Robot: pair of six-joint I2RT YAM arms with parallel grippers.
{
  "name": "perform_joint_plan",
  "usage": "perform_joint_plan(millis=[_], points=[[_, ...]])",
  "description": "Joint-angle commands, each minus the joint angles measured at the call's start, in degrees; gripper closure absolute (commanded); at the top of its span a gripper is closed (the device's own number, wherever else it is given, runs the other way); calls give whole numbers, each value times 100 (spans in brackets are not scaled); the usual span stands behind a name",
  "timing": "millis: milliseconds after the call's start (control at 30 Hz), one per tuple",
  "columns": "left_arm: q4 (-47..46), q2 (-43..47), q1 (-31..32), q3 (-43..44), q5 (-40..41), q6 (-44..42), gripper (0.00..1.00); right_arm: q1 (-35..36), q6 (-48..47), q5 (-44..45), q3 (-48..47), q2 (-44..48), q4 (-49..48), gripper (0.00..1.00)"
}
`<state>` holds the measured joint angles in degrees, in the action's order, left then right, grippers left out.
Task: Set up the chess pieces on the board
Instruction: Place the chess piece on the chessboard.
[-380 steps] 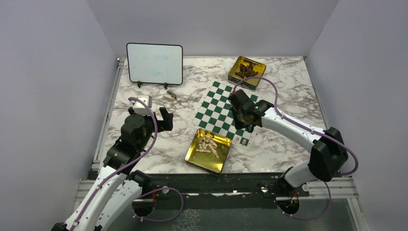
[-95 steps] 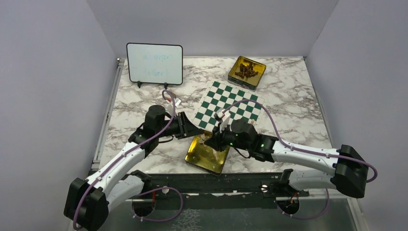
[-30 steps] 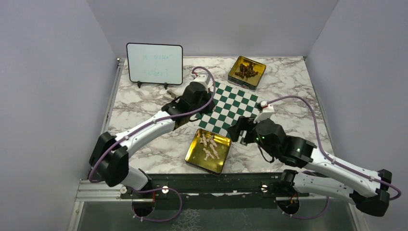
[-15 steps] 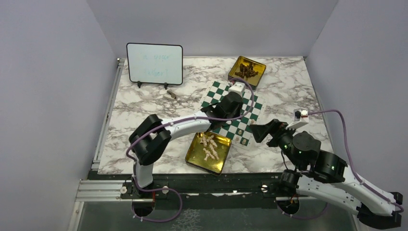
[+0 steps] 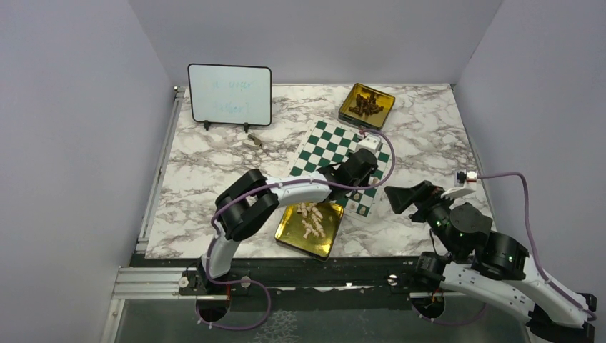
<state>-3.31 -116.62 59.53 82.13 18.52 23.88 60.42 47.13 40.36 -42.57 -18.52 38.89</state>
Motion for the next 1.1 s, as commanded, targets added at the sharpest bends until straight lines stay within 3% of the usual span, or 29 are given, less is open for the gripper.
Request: perform_joint_plan(millis=[0,1067], points=[[13,-170,23,195,154,-19,100,31,134,337,42,193,195,0],[205,-617,90,194,72,64,100,31,112,376,11,402,377,0]])
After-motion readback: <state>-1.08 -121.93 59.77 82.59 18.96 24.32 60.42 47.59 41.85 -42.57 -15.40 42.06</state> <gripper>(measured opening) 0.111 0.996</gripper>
